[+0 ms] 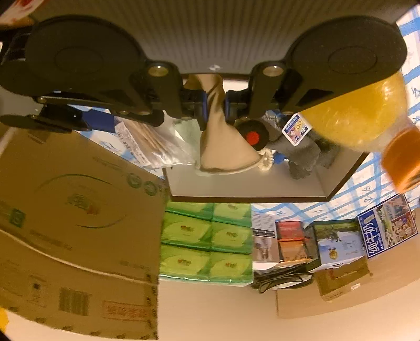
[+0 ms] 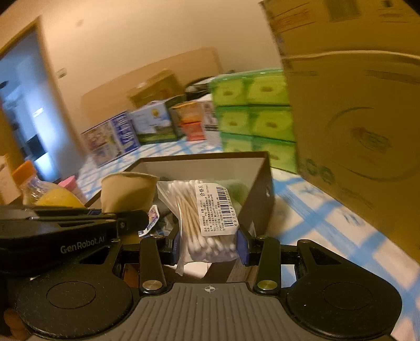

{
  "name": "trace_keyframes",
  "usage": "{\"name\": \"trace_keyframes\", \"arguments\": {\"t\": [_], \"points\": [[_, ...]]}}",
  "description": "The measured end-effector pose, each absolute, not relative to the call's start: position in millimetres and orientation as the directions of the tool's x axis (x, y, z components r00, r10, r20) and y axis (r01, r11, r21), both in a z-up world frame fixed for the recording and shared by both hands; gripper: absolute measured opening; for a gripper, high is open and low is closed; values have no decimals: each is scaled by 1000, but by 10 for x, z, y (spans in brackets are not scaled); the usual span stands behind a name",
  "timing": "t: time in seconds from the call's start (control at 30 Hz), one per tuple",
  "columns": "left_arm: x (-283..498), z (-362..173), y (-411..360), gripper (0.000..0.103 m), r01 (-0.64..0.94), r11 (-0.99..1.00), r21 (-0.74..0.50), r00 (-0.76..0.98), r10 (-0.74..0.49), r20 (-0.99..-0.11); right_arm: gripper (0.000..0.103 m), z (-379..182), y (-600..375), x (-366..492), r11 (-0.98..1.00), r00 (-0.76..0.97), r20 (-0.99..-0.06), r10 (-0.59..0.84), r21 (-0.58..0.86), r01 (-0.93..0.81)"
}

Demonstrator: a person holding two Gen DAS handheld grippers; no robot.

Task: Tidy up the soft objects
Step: 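Open both grippers to drop the sock and swab packet into the box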

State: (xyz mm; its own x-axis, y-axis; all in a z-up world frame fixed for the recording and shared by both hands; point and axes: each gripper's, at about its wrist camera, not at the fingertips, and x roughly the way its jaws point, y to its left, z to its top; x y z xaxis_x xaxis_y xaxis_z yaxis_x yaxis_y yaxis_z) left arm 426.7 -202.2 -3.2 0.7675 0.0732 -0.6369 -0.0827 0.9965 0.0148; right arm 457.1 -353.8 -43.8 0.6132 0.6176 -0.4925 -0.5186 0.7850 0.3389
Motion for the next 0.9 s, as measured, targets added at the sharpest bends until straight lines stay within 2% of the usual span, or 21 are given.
{"name": "trace_keyframes", "arguments": {"t": [0.27,0.37,0.43,0.53,0.77,0.9], "points": [[4666,-164,-2083,12,-128,987,95,770,160,-618,42,-576,-3555,5059,700,534,-460,709,377,-606],[4794,-203,-2061,17,-147,981,127,758,195,-623,42,-632,-3514,5197,687,517,-461,722,387,-615],[4854,-215,-2032,34,-155,978,139,755,208,-622,42,-643,-3522,5253,686,521,-452,724,394,-612],[4921,-222,-1965,52,-180,972,152,753,236,-614,43,-655,-3549,5337,673,511,-442,737,419,-609],[4950,-202,-1906,56,-218,961,169,756,276,-593,44,-651,-3501,5422,653,492,-432,755,434,-621],[4952,-188,-1872,56,-226,959,168,752,282,-596,49,-668,-3498,5449,653,492,-432,756,450,-609]]}}
